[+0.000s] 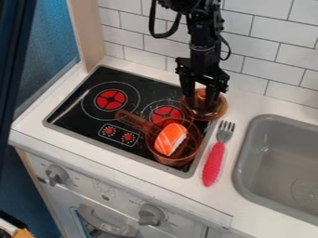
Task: Cover the orange pot with the orange lid
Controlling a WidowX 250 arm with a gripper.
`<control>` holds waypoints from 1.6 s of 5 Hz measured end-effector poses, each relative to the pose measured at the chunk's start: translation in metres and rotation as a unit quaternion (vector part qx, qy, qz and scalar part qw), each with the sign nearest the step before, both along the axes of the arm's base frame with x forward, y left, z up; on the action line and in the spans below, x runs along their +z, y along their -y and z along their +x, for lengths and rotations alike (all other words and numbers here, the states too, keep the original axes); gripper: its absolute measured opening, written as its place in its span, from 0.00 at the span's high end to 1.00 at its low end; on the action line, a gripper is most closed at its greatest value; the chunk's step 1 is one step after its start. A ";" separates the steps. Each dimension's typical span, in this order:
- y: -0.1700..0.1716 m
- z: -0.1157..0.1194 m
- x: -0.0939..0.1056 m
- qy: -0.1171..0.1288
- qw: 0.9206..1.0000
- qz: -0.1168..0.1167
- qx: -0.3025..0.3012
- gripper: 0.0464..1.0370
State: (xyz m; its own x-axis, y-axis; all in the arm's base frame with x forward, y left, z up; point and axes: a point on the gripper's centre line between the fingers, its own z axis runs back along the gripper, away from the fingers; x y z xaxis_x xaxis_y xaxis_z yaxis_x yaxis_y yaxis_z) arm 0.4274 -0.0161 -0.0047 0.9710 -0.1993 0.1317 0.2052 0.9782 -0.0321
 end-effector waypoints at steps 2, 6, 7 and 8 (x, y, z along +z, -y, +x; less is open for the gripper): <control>0.004 -0.006 -0.003 0.002 1.000 0.012 -0.008 0.66; 0.006 -0.014 0.052 0.059 0.998 -0.023 -0.003 0.66; 0.009 -0.045 0.075 0.070 0.997 -0.033 -0.011 0.66; 0.007 -0.075 0.086 0.068 0.997 -0.024 -0.024 0.66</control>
